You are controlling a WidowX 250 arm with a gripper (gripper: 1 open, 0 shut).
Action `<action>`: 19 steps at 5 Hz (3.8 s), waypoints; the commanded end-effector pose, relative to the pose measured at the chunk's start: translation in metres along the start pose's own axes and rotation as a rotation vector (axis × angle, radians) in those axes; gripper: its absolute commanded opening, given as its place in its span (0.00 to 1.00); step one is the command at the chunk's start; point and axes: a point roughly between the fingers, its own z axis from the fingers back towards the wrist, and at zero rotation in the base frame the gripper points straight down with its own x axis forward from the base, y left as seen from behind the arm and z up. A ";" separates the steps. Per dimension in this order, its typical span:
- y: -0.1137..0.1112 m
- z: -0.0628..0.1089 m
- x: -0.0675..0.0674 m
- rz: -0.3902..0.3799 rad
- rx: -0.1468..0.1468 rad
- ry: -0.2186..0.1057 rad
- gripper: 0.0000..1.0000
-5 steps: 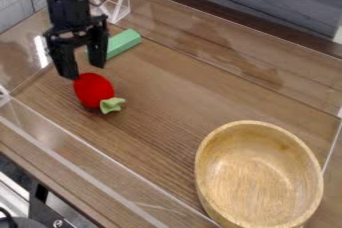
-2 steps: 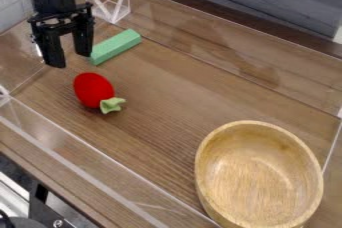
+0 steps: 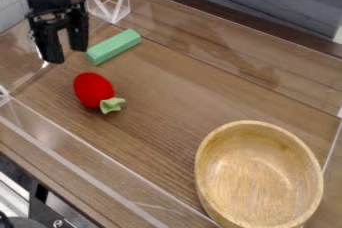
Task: Move the red object to the left side of the table
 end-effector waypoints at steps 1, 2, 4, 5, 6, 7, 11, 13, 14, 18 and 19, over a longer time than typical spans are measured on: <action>-0.002 0.030 0.003 0.050 -0.077 -0.014 1.00; -0.006 0.035 -0.015 0.028 -0.088 -0.032 1.00; -0.022 0.041 -0.090 -0.187 -0.096 -0.106 1.00; -0.027 0.050 -0.127 -0.266 -0.091 -0.120 1.00; -0.026 0.059 -0.161 -0.377 -0.082 -0.132 1.00; -0.018 0.050 -0.178 -0.474 -0.065 -0.146 1.00; 0.016 0.028 -0.182 -0.928 -0.011 -0.300 1.00; 0.018 0.010 -0.186 -1.335 0.087 -0.370 1.00; 0.016 0.003 -0.186 -1.522 0.101 -0.397 1.00; -0.013 0.016 -0.173 -1.723 -0.024 -0.441 1.00; -0.017 0.018 -0.171 -1.688 -0.044 -0.435 1.00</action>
